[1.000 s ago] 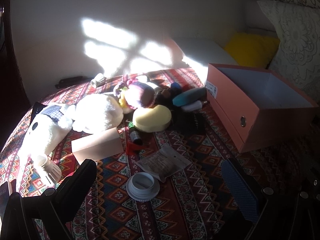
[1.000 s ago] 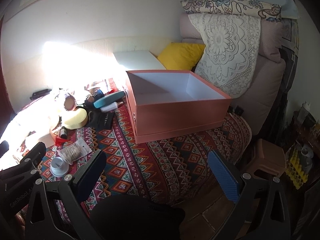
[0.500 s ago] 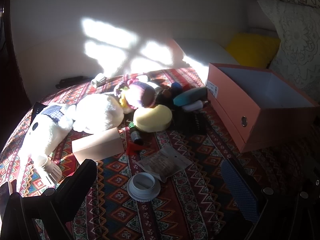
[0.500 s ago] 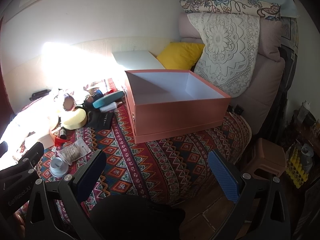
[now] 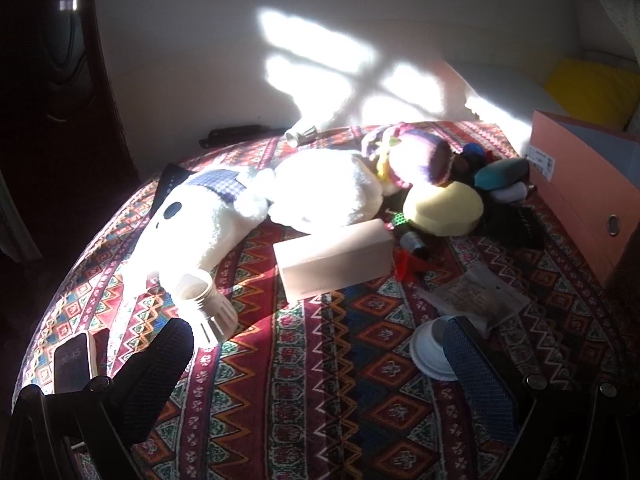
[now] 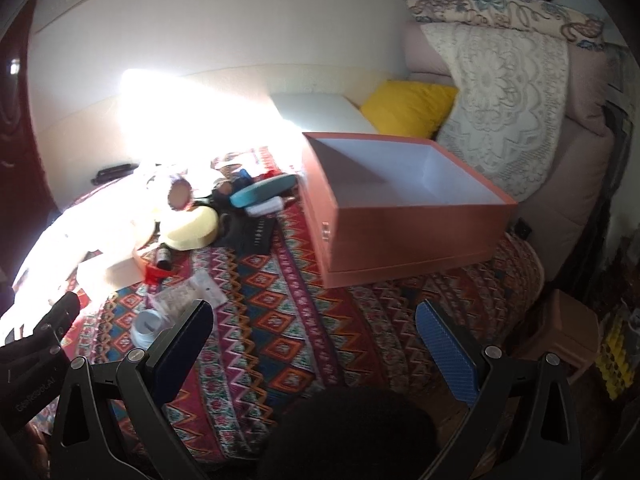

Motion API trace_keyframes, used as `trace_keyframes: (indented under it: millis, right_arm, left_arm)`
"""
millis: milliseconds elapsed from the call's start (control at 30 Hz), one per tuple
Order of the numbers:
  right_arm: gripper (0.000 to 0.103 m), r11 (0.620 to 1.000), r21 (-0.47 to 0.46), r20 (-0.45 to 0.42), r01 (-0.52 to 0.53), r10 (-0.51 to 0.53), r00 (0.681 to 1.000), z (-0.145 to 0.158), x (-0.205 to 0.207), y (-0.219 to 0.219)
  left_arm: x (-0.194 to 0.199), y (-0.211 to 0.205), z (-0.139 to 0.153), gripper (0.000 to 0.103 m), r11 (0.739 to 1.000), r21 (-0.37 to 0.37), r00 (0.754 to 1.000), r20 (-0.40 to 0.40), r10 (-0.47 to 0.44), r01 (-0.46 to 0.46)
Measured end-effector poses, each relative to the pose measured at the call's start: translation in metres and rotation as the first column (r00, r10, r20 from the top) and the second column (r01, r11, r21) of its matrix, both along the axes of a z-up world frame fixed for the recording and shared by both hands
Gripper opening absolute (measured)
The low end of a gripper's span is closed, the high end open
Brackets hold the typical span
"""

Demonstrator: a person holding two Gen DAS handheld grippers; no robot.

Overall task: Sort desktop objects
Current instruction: 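Grasp the white plastic ring with left tool while right tool grasps beige box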

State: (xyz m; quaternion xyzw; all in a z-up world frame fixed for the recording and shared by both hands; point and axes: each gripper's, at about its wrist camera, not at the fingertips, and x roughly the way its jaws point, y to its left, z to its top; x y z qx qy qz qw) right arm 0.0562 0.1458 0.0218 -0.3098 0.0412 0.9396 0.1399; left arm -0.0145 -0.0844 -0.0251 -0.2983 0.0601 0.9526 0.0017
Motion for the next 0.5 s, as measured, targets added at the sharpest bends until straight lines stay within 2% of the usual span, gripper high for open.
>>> trace_keyframes:
  millis: [100,200,300,400,500]
  right_arm:
    - [0.103,0.978,-0.042,0.040,-0.203,0.204,0.978,-0.011,-0.043,-0.029]
    - [0.103,0.914,-0.164,0.094,-0.372,0.389,0.916,-0.031,-0.092,-0.058]
    - [0.103,0.844,-0.244,0.125,-0.477,0.515,0.848,-0.053,-0.139,-0.092]
    - [0.103,0.794,-0.207,0.138,-0.572,0.603,0.786,-0.070,-0.176,-0.131]
    - [0.103,0.776,-0.130,0.177,-0.617,0.630,0.756,-0.082,-0.206,-0.152]
  left_arm:
    - [-0.022,-0.043,-0.027,0.103,0.997,0.009,0.996,0.048,0.079,-0.079]
    - [-0.046,-0.072,-0.043,0.103,0.989,-0.004,0.987,0.069,0.145,-0.145]
    - [-0.075,-0.084,-0.058,0.103,0.990,0.025,0.985,0.112,0.132,-0.135]
    - [-0.099,-0.090,-0.062,0.103,0.995,0.005,0.987,0.122,0.103,-0.104]
    - [-0.118,-0.091,-0.068,0.103,0.998,-0.003,0.991,0.119,0.058,-0.058]
